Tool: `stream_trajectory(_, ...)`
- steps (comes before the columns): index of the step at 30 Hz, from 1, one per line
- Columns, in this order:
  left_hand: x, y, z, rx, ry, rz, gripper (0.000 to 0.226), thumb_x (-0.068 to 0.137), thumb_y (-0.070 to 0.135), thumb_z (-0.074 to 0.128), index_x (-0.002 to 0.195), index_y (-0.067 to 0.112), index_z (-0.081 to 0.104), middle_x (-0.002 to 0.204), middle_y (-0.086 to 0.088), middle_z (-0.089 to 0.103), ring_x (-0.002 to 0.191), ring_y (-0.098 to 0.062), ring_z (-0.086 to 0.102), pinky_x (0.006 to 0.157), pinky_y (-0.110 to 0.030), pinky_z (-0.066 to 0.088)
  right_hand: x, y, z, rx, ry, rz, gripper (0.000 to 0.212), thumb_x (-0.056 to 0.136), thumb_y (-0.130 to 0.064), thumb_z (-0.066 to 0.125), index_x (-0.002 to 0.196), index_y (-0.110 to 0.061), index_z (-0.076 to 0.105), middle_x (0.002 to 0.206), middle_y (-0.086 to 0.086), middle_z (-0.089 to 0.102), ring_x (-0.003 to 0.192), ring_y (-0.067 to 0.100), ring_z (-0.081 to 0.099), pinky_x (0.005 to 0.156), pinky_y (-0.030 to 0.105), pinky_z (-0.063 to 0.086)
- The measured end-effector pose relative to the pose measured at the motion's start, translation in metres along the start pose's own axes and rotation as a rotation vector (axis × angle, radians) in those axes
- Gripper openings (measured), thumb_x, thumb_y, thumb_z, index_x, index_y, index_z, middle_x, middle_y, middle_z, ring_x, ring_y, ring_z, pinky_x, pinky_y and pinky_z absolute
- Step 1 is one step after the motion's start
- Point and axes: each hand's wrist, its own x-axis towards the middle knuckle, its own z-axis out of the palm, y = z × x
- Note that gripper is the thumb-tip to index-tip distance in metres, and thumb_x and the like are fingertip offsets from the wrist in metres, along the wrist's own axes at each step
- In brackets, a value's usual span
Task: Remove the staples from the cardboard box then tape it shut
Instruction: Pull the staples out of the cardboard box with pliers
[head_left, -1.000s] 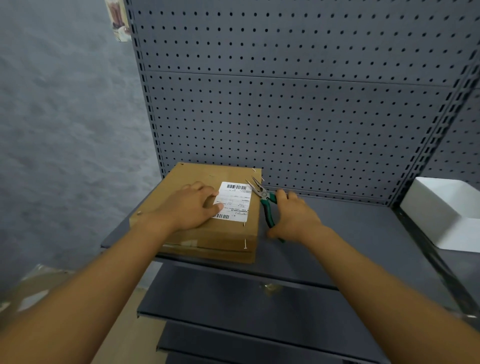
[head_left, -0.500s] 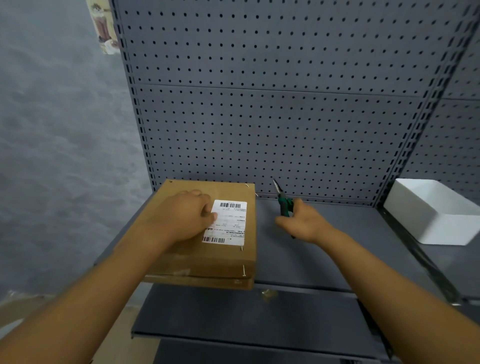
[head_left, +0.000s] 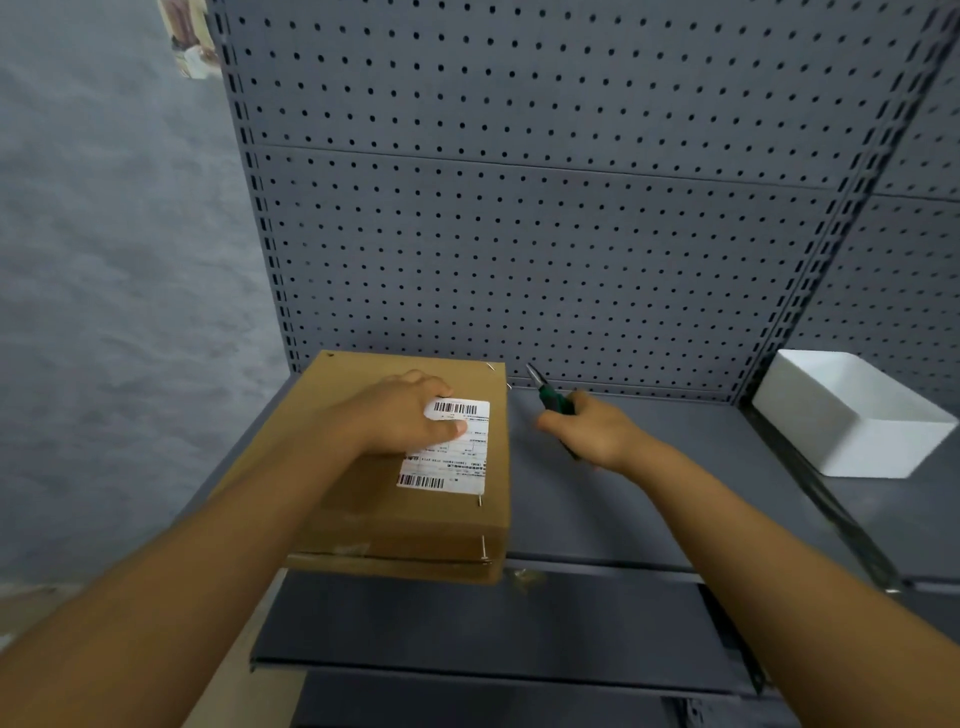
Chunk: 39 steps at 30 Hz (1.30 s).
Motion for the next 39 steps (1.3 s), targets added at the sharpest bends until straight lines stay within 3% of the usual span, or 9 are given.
stream_trajectory(3,-0.003,0.000,-0.006,0.021,-0.025,0.008,0.059,0.088,0.056,0.053,0.138,0.028,0.042,0.135,0.007,0.042,0.126,-0.016,0.040,0.101,-0.032,0.036,0.003,0.001,0.000,-0.082,0.016,-0.014,0.034,0.088,-0.039,0.056,0.108,-0.013,0.048,0.078,0.001,0.053,0.067,0.014,0.050,0.057,0.028,0.036)
stream_trajectory(8,0.000,0.005,-0.005,0.110,0.082,0.002,0.051,0.086,0.060,0.051,0.127,0.029,0.048,0.127,0.007,0.047,0.123,-0.017,0.040,0.098,-0.035,0.039,0.007,0.005,-0.001,-0.132,0.011,0.004,0.035,0.085,-0.038,0.059,0.107,-0.013,0.050,0.082,0.004,0.056,0.070,0.018,0.054,0.060,0.030,0.041)
stream_trajectory(12,0.006,0.008,0.001,0.195,0.062,-0.032,0.065,0.086,0.068,0.042,0.142,0.034,0.035,0.141,0.003,0.036,0.134,-0.022,0.029,0.110,-0.046,0.030,0.006,0.008,-0.005,-0.191,0.009,-0.011,0.034,0.084,-0.036,0.062,0.106,-0.012,0.050,0.082,0.003,0.055,0.068,0.016,0.052,0.061,0.030,0.043)
stream_trajectory(15,0.008,0.008,0.004,0.121,0.039,-0.024,0.066,0.089,0.064,0.042,0.145,0.030,0.032,0.150,0.004,0.031,0.137,-0.019,0.029,0.112,-0.045,0.028,0.007,0.009,-0.008,-0.264,0.014,-0.027,0.038,0.079,-0.037,0.066,0.107,-0.015,0.053,0.085,0.002,0.057,0.068,0.017,0.057,0.066,0.034,0.050)
stream_trajectory(20,0.009,0.010,0.003,0.115,0.038,-0.032,0.066,0.089,0.063,0.044,0.144,0.029,0.033,0.150,0.005,0.035,0.134,-0.017,0.036,0.110,-0.043,0.031,0.006,0.006,-0.013,-0.404,0.007,-0.049,0.041,0.076,-0.041,0.068,0.107,-0.018,0.054,0.091,0.003,0.058,0.075,0.021,0.059,0.073,0.037,0.055)
stream_trajectory(27,0.009,0.007,0.004,0.135,0.050,-0.029,0.066,0.088,0.066,0.042,0.144,0.033,0.032,0.151,0.008,0.034,0.136,-0.017,0.033,0.110,-0.043,0.028,0.004,0.004,-0.017,-0.487,0.021,-0.073,0.045,0.077,-0.041,0.067,0.113,-0.017,0.055,0.088,0.001,0.060,0.069,0.018,0.058,0.065,0.031,0.052)
stream_trajectory(31,0.009,0.008,0.003,0.134,0.058,-0.028,0.066,0.087,0.066,0.043,0.143,0.033,0.033,0.150,0.008,0.035,0.136,-0.016,0.033,0.111,-0.042,0.028,0.003,0.004,-0.021,-0.545,0.033,-0.098,0.055,0.076,-0.042,0.068,0.122,-0.017,0.054,0.100,0.002,0.059,0.077,0.019,0.058,0.071,0.034,0.054)
stream_trajectory(34,0.008,0.009,0.003,0.129,0.059,-0.030,0.065,0.088,0.065,0.044,0.143,0.033,0.034,0.149,0.008,0.036,0.135,-0.016,0.034,0.110,-0.042,0.029,0.002,0.001,-0.022,-0.605,0.049,-0.122,0.051,0.075,-0.043,0.068,0.117,-0.018,0.056,0.104,0.002,0.056,0.090,0.021,0.057,0.076,0.036,0.053)
stream_trajectory(39,0.010,0.010,0.004,0.145,0.060,-0.032,0.066,0.087,0.067,0.042,0.143,0.033,0.033,0.150,0.008,0.035,0.136,-0.017,0.033,0.111,-0.044,0.028,0.001,-0.003,-0.026,-0.666,0.050,-0.139,0.041,0.073,-0.044,0.068,0.103,-0.019,0.055,0.097,0.001,0.052,0.086,0.022,0.054,0.072,0.034,0.051)
